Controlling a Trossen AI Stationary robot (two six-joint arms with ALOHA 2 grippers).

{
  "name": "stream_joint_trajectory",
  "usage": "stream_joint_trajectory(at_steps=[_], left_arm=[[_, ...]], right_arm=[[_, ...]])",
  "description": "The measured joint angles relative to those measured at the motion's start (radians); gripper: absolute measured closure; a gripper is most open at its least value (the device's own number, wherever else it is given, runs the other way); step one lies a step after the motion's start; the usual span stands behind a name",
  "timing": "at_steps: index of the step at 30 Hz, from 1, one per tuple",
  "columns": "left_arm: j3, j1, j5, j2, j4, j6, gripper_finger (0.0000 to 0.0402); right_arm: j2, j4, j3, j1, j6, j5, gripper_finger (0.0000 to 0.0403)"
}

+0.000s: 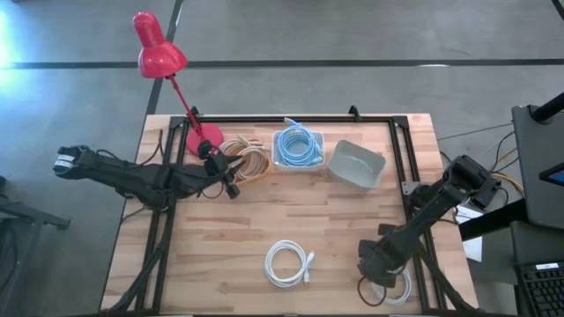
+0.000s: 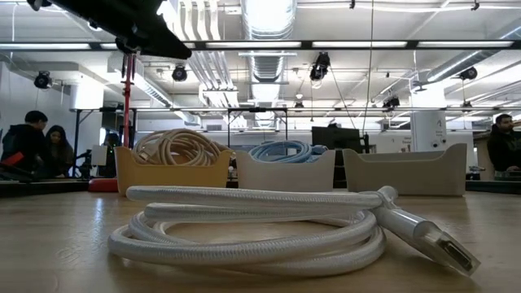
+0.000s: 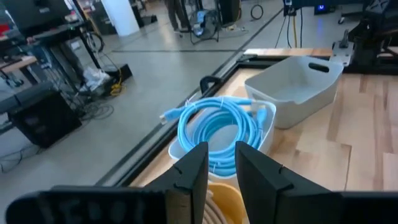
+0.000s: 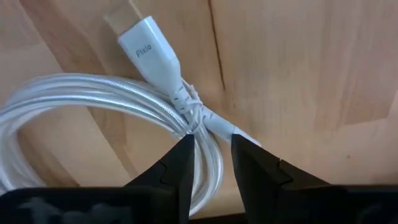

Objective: Pick & Place USB Port
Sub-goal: Put the right white usb cable into the grey bin

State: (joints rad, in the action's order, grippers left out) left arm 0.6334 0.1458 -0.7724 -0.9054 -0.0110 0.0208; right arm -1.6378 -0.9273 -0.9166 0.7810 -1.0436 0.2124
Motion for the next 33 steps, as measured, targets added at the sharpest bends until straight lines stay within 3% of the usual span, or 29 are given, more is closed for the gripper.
stream_joint_trajectory(at_steps=[7, 13, 19, 33], left_arm=[[0.0, -0.002, 0.0, 0.0, 0.021, -0.024, 0.0305], [0.001, -0.005, 0.0, 0.0, 0.02, -0.032, 0.0305], [0.002, -0.007, 0.0, 0.0, 0.02, -0.036, 0.0305], [0.002, -0.006, 0.0, 0.0, 0.018, -0.036, 0.0305]], right_arm=[[-0.056, -0.016, -0.028, 0.0, 0.086, 0.005, 0.0298], [-0.009, -0.059, -0.084, 0.0, 0.06, -0.009, 0.0306], [0.008, -0.056, -0.131, 0.022, 0.14, -0.096, 0.0317], [-0.143, 0.034, -0.115, 0.072, 0.278, -0.109, 0.0309]])
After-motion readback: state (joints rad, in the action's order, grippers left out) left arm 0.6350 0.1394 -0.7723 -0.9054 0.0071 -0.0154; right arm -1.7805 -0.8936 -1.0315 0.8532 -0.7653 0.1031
